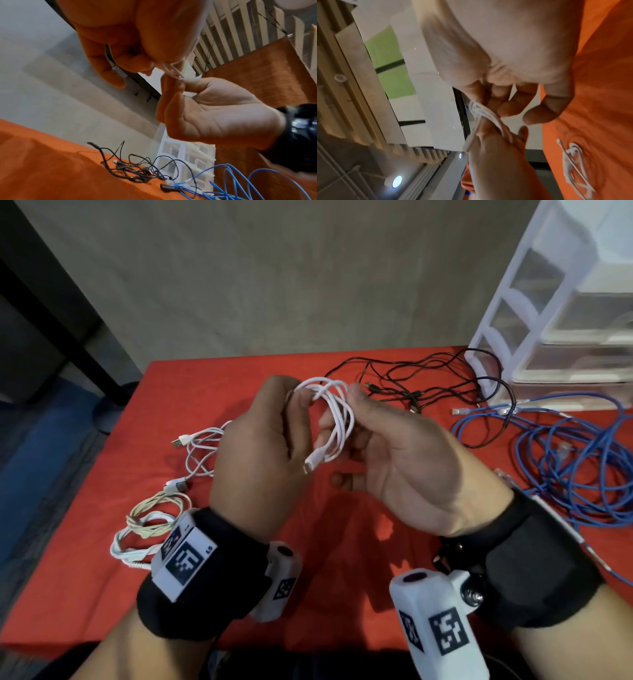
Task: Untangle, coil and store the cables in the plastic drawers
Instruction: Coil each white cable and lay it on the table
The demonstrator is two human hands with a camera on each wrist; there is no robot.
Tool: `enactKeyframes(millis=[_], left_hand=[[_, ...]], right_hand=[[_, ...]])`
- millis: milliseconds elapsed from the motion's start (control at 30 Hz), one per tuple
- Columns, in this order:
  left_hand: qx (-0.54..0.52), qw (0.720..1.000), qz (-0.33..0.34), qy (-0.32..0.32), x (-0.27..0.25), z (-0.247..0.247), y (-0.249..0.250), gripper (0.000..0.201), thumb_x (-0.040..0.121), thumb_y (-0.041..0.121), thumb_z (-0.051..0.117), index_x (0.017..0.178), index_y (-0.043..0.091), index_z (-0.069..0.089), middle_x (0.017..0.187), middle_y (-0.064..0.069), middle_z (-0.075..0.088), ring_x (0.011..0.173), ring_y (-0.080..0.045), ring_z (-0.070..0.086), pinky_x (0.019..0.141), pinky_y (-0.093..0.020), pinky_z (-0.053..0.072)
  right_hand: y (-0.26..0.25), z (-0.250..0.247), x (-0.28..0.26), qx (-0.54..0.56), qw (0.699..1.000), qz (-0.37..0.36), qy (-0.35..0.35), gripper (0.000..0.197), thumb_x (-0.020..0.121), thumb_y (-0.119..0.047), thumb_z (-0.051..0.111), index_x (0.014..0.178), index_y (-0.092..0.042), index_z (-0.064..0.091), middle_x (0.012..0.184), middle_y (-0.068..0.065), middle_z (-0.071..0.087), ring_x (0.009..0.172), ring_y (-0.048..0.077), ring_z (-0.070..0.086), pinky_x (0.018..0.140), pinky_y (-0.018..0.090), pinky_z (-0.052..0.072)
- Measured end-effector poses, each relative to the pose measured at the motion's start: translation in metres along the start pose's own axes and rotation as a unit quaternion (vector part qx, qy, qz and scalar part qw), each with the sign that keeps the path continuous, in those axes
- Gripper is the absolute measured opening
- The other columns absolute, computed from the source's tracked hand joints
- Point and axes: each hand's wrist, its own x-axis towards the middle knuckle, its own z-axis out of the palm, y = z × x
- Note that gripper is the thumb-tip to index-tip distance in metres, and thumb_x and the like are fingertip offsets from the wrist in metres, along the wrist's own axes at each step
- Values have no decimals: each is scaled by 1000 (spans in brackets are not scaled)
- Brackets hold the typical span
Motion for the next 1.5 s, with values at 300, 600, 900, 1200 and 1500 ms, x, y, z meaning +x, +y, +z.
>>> enactKeyframes(millis=[300, 600, 900, 1200, 1500], left_hand=[[-22, 999, -20, 20, 5, -4, -4, 19, 106, 25, 47, 98, 15, 60, 71, 8, 61, 64, -7, 58, 59, -27, 43], [-78, 994, -51, 54, 12, -9, -9, 24, 108, 28, 44, 92, 15, 57, 67, -1, 57, 60, -20, 58, 58, -37, 44], [-287, 950, -118, -19, 1, 8, 13, 27, 110, 22, 38, 104, 0, 52, 71, -3, 57, 64, -17, 55, 64, -27, 47], [-318, 933, -156, -59, -2, 10, 14, 17, 105, 29, 53, 101, 15, 61, 85, -2, 72, 84, -21, 70, 86, -52, 58], [-336, 914, -215, -79, 5, 0, 11, 17, 102, 22, 59, 97, 7, 66, 85, -19, 74, 75, -35, 69, 80, -68, 54]], right_hand=[[13, 9, -2, -16, 997, -80, -18, 31, 93, 2, 62, 123, -6, 60, 103, 7, 61, 90, 12, 67, 62, 27, 53], [6, -22, 6, -392, 885, -218, 126, 6, 84, -16, 81, 84, -19, 77, 74, -8, 66, 64, 1, 55, 64, 17, 42], [21, -13, 7, -66, 972, -181, 136, 17, 97, -15, 64, 98, -5, 78, 102, 21, 76, 91, 23, 67, 91, 41, 53], [13, -13, 4, 6, 961, -243, 131, 26, 89, 3, 67, 115, -3, 67, 104, 16, 73, 98, 25, 66, 95, 38, 49], [1, -29, 1, -334, 918, -207, 47, 12, 96, -18, 65, 91, -9, 71, 89, 7, 76, 84, 20, 68, 86, 47, 53]])
